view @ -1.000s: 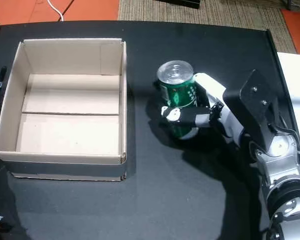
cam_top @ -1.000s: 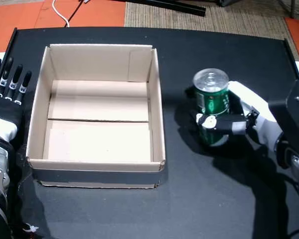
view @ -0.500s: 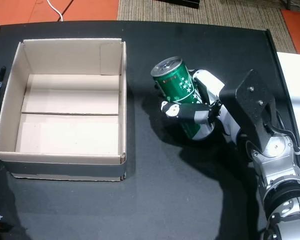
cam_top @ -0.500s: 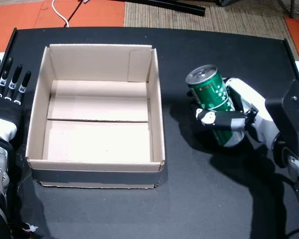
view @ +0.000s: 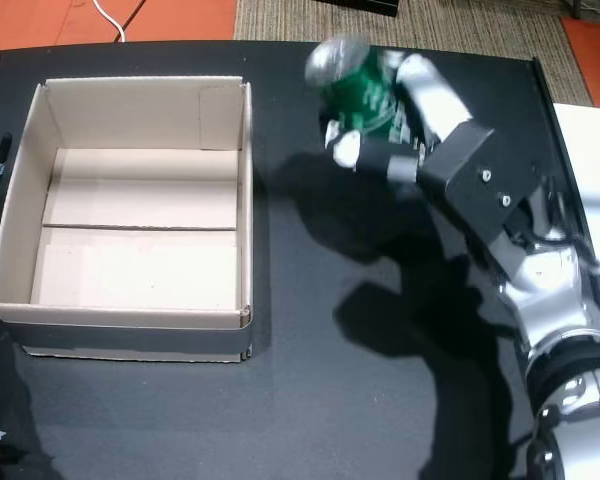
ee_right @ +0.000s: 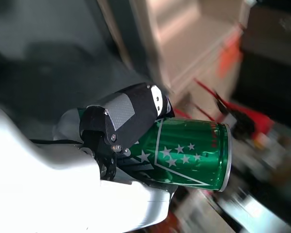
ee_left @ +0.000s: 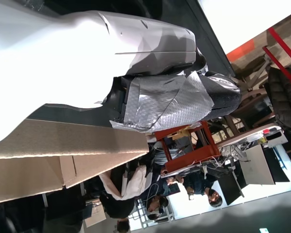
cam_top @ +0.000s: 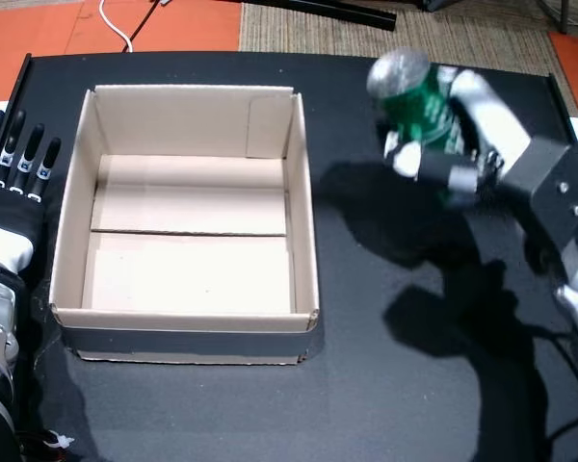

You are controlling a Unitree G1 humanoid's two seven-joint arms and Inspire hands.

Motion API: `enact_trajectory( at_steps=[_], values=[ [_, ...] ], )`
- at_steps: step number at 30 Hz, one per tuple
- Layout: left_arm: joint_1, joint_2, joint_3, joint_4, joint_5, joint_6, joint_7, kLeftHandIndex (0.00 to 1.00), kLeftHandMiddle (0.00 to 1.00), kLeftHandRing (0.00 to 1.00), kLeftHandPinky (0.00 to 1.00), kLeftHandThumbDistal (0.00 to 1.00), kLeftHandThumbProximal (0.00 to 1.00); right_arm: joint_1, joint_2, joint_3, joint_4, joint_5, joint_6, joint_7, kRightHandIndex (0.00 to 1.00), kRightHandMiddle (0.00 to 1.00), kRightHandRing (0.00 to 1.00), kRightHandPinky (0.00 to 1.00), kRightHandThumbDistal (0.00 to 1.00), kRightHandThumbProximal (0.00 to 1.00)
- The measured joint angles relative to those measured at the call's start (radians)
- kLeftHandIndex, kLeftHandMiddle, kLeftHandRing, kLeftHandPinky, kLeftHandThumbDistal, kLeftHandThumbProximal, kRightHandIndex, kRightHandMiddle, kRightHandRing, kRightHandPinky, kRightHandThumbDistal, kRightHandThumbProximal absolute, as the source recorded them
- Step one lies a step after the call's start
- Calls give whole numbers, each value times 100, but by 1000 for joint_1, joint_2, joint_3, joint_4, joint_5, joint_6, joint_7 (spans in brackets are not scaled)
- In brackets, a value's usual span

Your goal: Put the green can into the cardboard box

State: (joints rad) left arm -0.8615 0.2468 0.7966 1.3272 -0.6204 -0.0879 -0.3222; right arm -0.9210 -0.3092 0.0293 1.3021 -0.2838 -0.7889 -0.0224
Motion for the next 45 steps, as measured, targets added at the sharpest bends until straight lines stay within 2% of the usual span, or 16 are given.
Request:
enact_trajectory(
  at_steps=[3,6,8,11,13,16,18,19,20,27,34,36,39,43,44,45],
  values=[
    [0,0,-1,0,0,0,0,43,46,61,74,0,100,-30,-29,10,-1,-47,-53,-128,0,0,4,33,0,0],
    [-1,-1,-2,0,0,-2,0,42,47,64,77,0,100,-62,-53,29,0,-88,-93,-226,0,0,6,34,0,10],
    [-4,-3,-4,0,0,-2,1,41,47,66,78,1,100,-95,-73,51,-3,-145,-119,-324,0,0,4,32,0,3],
    [-9,-6,-5,0,0,-2,1,40,47,66,77,0,99,-145,-95,76,-17,-195,-152,-444,0,0,0,31,2,0],
    [-12,-8,-5,1,0,-2,5,40,47,65,75,0,97,-185,-96,78,-19,-199,-166,-490,0,0,0,30,2,0],
    [-14,-12,-4,1,0,-2,14,41,47,66,76,0,100,-232,-89,77,-21,-206,-177,-561,0,0,0,32,0,10],
    [-15,-13,-4,1,0,-2,18,42,46,65,75,0,100,-257,-76,76,-21,-205,-181,-573,0,0,0,30,3,10],
    [-16,-14,-4,1,0,-2,18,42,45,64,75,0,100,-266,-68,76,-20,-205,-182,-573,0,0,0,29,5,5],
    [-18,-15,-4,1,0,-2,18,42,46,65,75,0,100,-275,-57,77,-17,-204,-182,-567,0,0,0,29,9,0],
    [-20,-21,-1,1,0,-2,11,43,47,67,82,0,100,-348,-18,91,8,-195,-112,-362,0,0,1,29,10,0],
    [-20,-21,-4,1,0,-2,12,43,48,65,79,0,100,-406,-16,92,12,-178,-77,-182,0,0,1,32,2,6],
    [-20,-22,-4,1,0,-2,12,43,48,65,81,0,100,-419,-6,97,12,-177,-78,-164,0,0,1,32,0,2],
    [-21,-22,-2,1,0,-2,12,42,48,66,83,0,100,-431,28,106,12,-163,-77,-100,0,0,1,33,8,0],
    [-22,-27,-3,1,0,-2,12,40,47,65,82,0,100,-466,99,153,15,-173,-67,-23,0,0,0,34,11,1],
    [-22,-28,-3,1,0,-2,12,40,47,65,83,0,100,-479,117,166,16,-185,-65,-3,0,0,0,35,9,6],
    [-23,-30,-4,1,0,-2,12,40,46,67,83,0,100,-508,150,196,17,-198,-54,45,1,2,4,36,9,2]
  ],
)
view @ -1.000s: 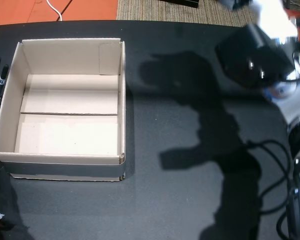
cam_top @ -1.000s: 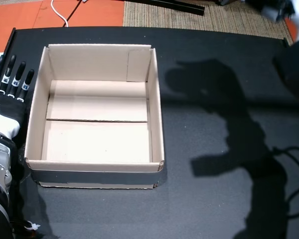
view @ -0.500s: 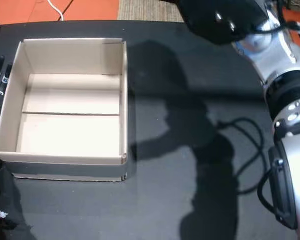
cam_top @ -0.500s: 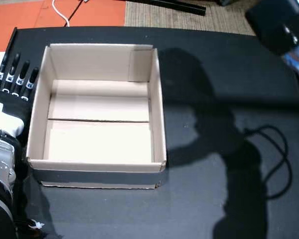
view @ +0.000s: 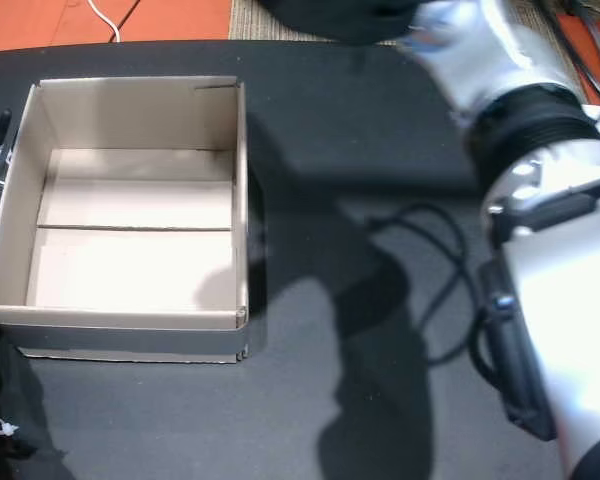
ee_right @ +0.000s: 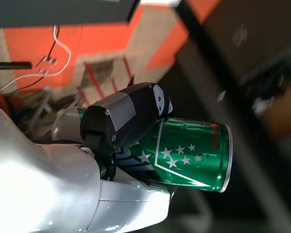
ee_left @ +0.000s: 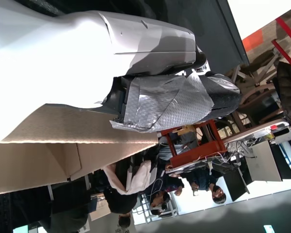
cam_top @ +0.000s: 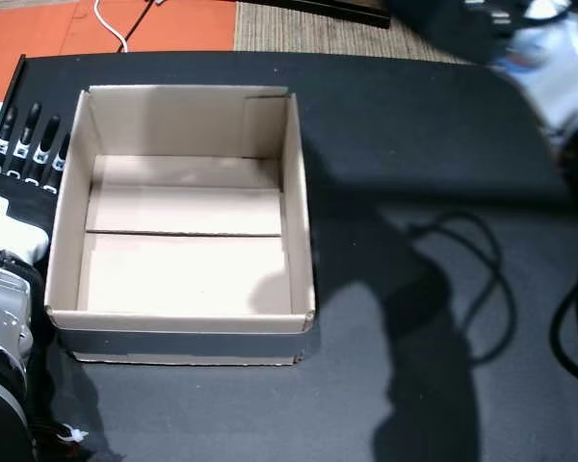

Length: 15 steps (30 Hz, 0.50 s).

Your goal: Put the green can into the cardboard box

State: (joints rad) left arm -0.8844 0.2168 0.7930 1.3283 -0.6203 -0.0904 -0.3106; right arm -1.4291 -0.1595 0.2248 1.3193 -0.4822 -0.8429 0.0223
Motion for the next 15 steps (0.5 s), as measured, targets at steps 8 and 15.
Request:
enact_trajectory(
  at_steps=[8,15],
  values=[
    [-2,-13,-4,0,0,-5,2,41,42,63,83,0,100,-61,109,172,1,-139,36,76,5,6,14,36,23,0],
    [-3,-17,-4,0,0,-5,2,39,40,62,83,0,100,-61,123,266,3,-197,49,143,4,5,13,36,20,0]
  ],
)
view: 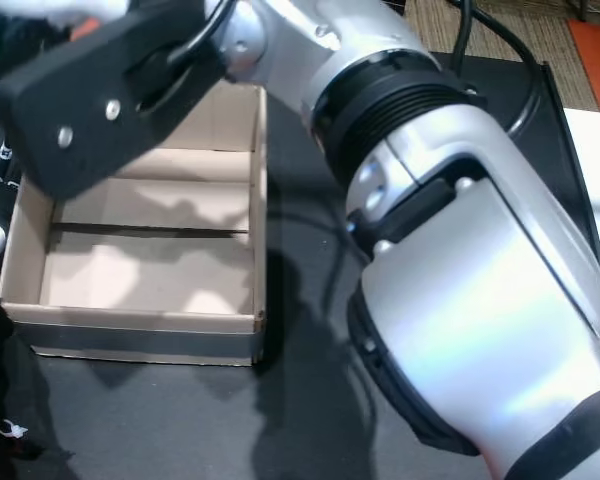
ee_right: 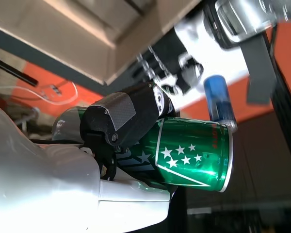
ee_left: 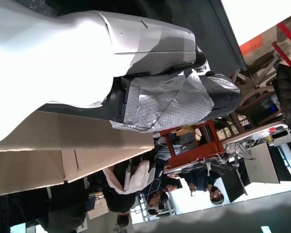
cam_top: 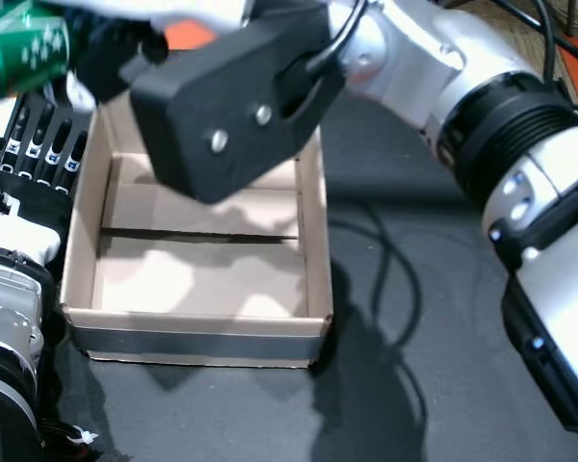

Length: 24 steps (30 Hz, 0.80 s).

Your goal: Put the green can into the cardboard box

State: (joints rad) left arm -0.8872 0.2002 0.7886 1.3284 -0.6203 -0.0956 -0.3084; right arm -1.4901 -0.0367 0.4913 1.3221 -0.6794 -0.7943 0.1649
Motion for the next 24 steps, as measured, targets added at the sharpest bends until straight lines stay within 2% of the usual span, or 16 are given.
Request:
enact_trajectory(
  at_steps=[2,3,4,5,7,10,11,12,13,14,16,20,24],
  values=[
    [0,0,-2,0,0,0,0,39,41,62,84,0,100,0,-5,11,1,-15,2,-4,8,11,22,39,22,0],
    [0,0,-2,0,0,0,0,39,41,62,83,0,100,0,-10,21,1,-31,5,-13,11,13,25,40,18,0],
    [0,0,-2,0,0,0,0,38,40,61,82,0,100,0,-15,35,1,-46,14,-24,8,9,22,42,11,0],
    [0,0,-2,0,0,0,0,37,39,61,83,0,100,0,-19,44,2,-57,27,-27,2,2,16,42,2,0],
    [0,0,-2,0,0,0,0,38,40,62,85,0,100,-8,-19,39,10,-44,100,69,0,0,14,36,0,19],
    [-1,0,-2,0,0,0,0,40,42,63,88,0,100,-43,-18,24,38,-24,240,337,2,1,13,36,10,20],
    [-1,1,-2,0,0,0,0,40,43,64,88,0,100,-52,-19,2,42,0,279,437,10,5,16,39,15,24],
    [-1,2,-1,0,0,0,0,40,43,65,88,0,100,-63,-21,-16,45,27,307,516,8,4,15,39,16,29],
    [-1,2,0,0,0,0,-1,41,43,66,88,0,100,-74,-23,-33,45,47,330,571,2,1,11,38,16,32],
    [-1,1,0,0,0,0,-2,42,43,67,88,0,100,-83,-26,-45,45,59,344,602,3,2,12,38,13,33],
    [-2,1,1,0,0,3,-2,38,41,64,86,0,100,-97,-37,-67,43,84,367,641,0,0,4,34,11,34],
    [-3,1,1,0,0,6,4,39,41,65,84,0,100,-103,-52,-103,42,115,413,687,0,0,5,29,20,36],
    [-4,1,0,0,0,6,6,39,40,64,83,0,100,-102,-53,-113,42,124,453,684,3,5,9,36,20,42]
  ],
)
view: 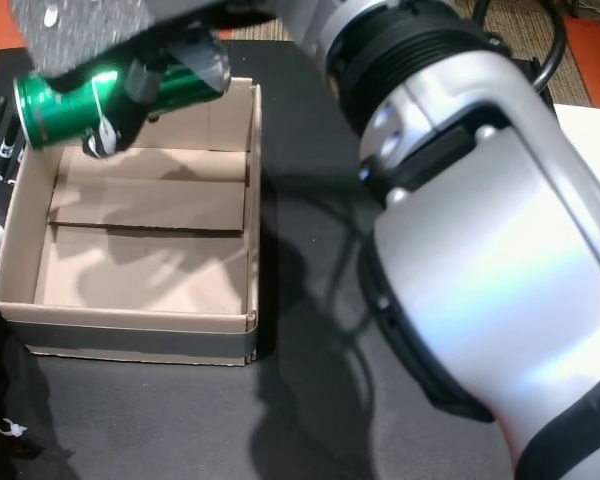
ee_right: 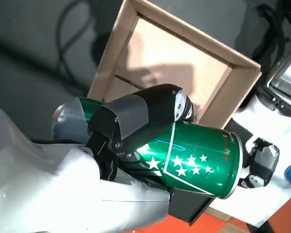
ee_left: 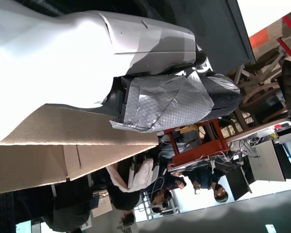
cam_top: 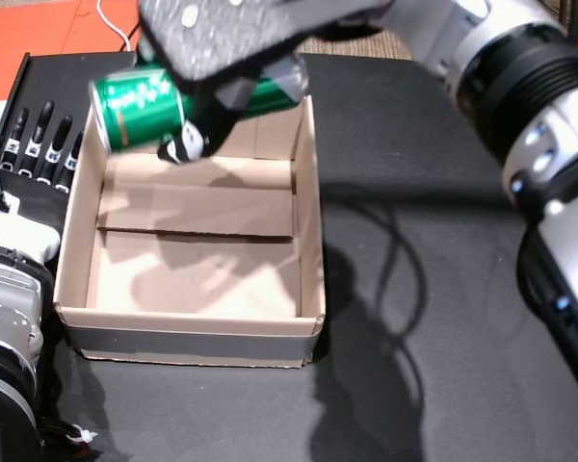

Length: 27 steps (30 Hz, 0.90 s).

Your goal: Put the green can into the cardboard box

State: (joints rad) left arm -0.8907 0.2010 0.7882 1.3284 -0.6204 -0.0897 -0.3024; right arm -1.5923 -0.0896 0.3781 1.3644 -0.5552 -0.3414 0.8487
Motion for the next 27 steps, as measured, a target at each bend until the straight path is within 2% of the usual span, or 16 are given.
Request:
enact_trajectory(
  at_steps=[3,9,10,11,12,17,21,27],
  values=[
    [0,0,0,0,0,0,0,38,39,62,81,0,100,0,0,6,0,-2,-7,-22,7,7,10,35,16,42],
    [0,-1,0,0,0,0,-1,37,37,60,78,0,100,12,3,7,0,-2,-12,-26,6,5,11,33,21,43],
    [0,-1,0,0,0,0,-1,37,37,59,77,0,100,16,3,8,0,-2,-17,-30,12,9,13,33,20,43],
    [0,-2,0,0,0,0,-2,36,37,59,77,0,100,20,3,11,0,-3,-19,-37,16,8,13,32,19,43],
    [0,-2,0,0,0,0,-2,36,37,59,77,0,100,22,3,16,0,-6,-21,-44,16,8,13,32,17,42],
    [0,-2,-1,0,0,0,-3,36,38,60,79,0,100,38,3,35,0,-11,-38,-81,7,7,12,32,12,38],
    [0,-4,-1,0,0,0,-3,36,38,58,76,0,95,74,6,42,0,-11,-45,-88,0,0,7,37,3,36],
    [0,-5,-1,0,0,0,-3,35,39,59,77,0,91,101,9,46,1,-11,-62,-106,0,0,5,37,8,35]
  ],
)
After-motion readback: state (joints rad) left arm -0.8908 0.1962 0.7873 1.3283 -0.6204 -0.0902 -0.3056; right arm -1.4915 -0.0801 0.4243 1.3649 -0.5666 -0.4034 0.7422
